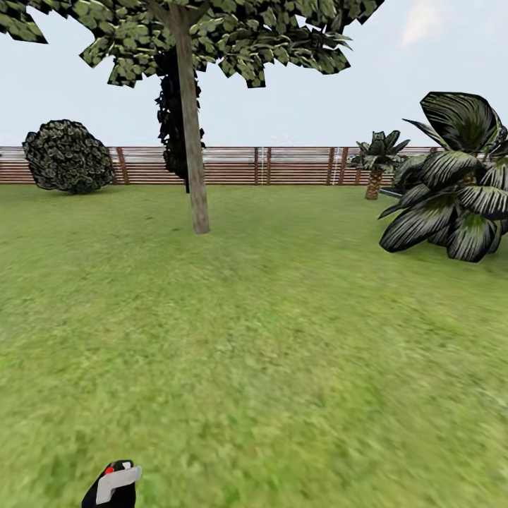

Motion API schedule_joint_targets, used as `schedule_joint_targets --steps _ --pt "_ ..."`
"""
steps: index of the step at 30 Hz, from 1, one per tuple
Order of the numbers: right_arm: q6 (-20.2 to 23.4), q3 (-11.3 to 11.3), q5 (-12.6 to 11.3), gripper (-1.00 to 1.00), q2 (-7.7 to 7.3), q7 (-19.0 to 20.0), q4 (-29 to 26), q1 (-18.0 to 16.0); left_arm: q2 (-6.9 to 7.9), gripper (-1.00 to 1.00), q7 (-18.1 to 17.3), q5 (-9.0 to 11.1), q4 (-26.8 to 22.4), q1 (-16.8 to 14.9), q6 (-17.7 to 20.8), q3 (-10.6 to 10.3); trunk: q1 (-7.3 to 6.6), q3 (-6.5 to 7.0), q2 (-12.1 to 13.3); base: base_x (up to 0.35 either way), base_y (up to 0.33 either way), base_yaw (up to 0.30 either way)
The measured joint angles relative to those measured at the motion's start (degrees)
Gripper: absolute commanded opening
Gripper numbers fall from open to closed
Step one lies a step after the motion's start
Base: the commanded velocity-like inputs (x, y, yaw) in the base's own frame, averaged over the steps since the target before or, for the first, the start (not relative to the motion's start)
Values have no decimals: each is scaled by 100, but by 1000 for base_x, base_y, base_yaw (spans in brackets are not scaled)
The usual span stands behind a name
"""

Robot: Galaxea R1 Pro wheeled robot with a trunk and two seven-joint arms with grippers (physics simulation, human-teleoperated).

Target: In the garden, pick up the pesticide atomizer on the floor and spray pesticide onto both trees until each tree trunk is fully covered.

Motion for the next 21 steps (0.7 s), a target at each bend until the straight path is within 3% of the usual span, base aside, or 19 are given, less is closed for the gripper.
schedule_joint_targets --steps 21 --pt "-1 1 0 100 0 0 0 2 1 -100 0 0 0 0 0 0 0 0 0 340 0 0"
